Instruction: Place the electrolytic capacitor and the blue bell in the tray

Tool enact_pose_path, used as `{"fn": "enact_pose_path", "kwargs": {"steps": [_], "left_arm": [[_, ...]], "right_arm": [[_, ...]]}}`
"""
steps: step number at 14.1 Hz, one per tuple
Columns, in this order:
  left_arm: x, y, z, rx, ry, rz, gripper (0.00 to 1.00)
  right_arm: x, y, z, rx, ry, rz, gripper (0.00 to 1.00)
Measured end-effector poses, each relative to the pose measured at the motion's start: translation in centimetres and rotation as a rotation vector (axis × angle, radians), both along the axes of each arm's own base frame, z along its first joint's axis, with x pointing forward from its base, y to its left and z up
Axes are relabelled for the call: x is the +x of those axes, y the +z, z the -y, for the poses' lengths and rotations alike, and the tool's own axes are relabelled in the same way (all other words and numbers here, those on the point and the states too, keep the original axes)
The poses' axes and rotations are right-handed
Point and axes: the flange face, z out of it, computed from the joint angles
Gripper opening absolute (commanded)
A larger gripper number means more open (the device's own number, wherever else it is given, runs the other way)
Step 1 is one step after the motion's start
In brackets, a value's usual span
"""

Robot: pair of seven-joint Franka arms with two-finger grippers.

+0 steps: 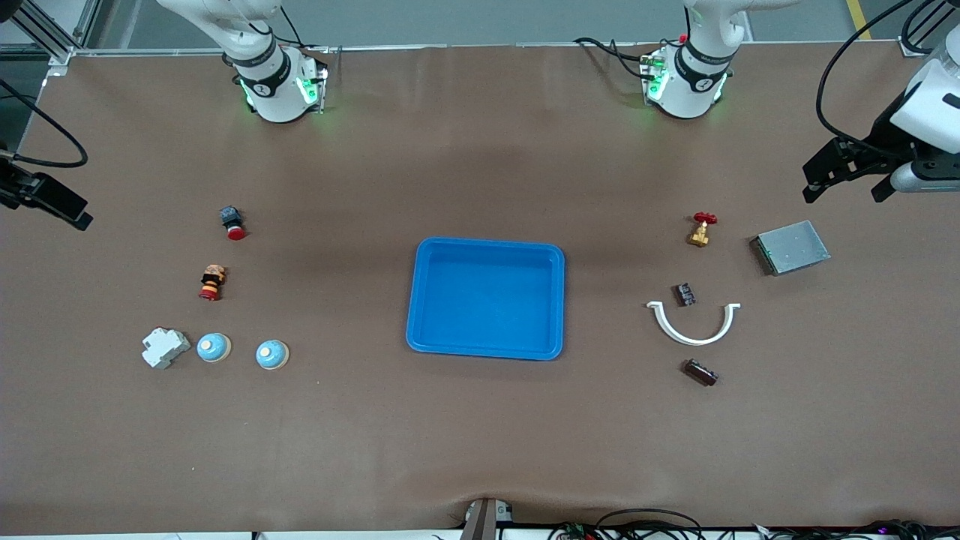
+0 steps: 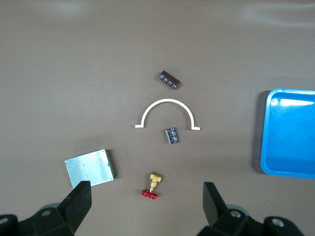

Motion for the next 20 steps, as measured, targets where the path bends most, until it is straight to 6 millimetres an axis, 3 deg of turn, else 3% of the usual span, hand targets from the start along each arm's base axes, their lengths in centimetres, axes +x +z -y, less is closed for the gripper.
{"fn": "enact_pose_path", "kwargs": {"steps": [2,6,13,17,20], "left_arm": [[0.0,0.0,0.0,0.000,-0.001,-0.001,1.00],[0.1,-0.3,0.1,-0.001,-0.002,-0.008,1.00],[0.5,-1.4,0.3,-0.042,0.010,-0.046,1.00],[1.7,-3.1,-3.2,-0.096,0.125,-0.078,1.00],[3.8,-6.3,-4.8,-0.125,0.160,-0.131,1.00]], "right_arm": [[0.1,0.1,0.3,-0.005,0.090,0.002,1.00],[0.8,0.0,4.3,0.039,0.147,0.059,1.00],[0.2,-1.2,3.9,0.065,0.151,-0.021,1.00],[-0.5,-2.3,5.6,0.125,0.188,-0.080,1.00],[-0.6,-3.1,6.5,0.150,0.190,-0.094,1.00]]}}
